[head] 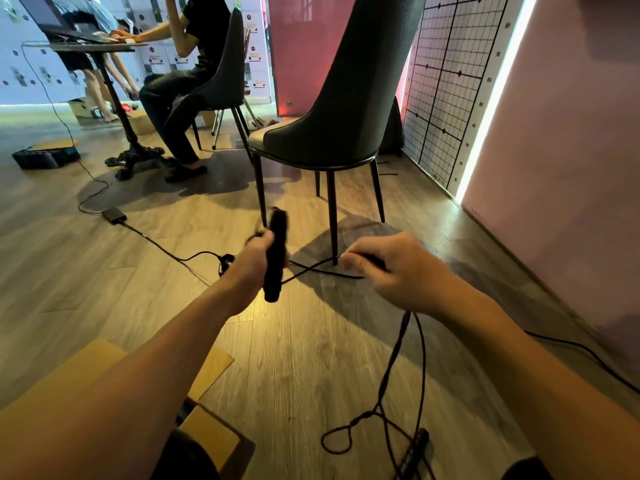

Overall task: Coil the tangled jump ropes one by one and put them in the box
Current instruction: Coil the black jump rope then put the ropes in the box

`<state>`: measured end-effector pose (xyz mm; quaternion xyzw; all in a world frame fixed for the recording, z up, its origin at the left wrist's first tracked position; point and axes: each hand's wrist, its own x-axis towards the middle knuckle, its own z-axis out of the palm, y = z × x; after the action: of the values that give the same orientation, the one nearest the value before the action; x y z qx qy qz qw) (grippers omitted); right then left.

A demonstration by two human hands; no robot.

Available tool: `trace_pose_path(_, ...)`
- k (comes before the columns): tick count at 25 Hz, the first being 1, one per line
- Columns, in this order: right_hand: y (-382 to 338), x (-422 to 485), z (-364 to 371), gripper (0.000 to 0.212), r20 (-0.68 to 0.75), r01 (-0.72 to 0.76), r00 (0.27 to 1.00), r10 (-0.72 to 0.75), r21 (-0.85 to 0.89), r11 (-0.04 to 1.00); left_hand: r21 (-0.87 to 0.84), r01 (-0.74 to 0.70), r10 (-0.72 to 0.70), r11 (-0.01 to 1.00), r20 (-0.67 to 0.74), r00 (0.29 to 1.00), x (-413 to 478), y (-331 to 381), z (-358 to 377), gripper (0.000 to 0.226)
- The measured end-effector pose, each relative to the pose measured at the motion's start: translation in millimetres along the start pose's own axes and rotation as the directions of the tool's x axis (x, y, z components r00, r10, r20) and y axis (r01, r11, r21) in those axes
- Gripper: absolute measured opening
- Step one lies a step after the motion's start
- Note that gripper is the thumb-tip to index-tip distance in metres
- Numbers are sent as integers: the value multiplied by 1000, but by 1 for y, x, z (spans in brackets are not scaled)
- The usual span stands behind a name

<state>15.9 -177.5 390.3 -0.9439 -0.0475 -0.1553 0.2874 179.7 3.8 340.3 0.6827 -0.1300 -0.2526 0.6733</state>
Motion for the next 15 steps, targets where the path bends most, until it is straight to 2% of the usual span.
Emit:
trace_pose_path(2,9,2,-3,20,-197,31,979,-46,-78,996,311,37,-119,950,248,962,-12,-3,13,41)
trace_pose_path(3,13,2,-4,19,-262,26,963,-53,-105,994,398,12,-167,917,357,919,-18,-3,20,41)
trace_pose_path(5,21,2,-4,16,-347,-12,938,-24,-100,995,408,-6,-233,913,533,813,-29,3,31,44)
trace_pose_path(7,30,1,-3,18,-383,-85,922,52,-71,994,315,21,-231,949,648,726,-36,12,38,49)
trace_pose_path(10,45,1,6,31,-332,-223,918,217,22,975,159,54,-152,986,711,687,-39,21,39,60)
trace_pose_path(13,48,4,27,47,-188,-315,926,329,102,944,-142,180,-32,973,695,719,-45,26,43,52)
trace_pose_path(15,43,6,40,55,-5,-369,927,374,144,918,-446,242,99,862,614,783,-45,30,44,47)
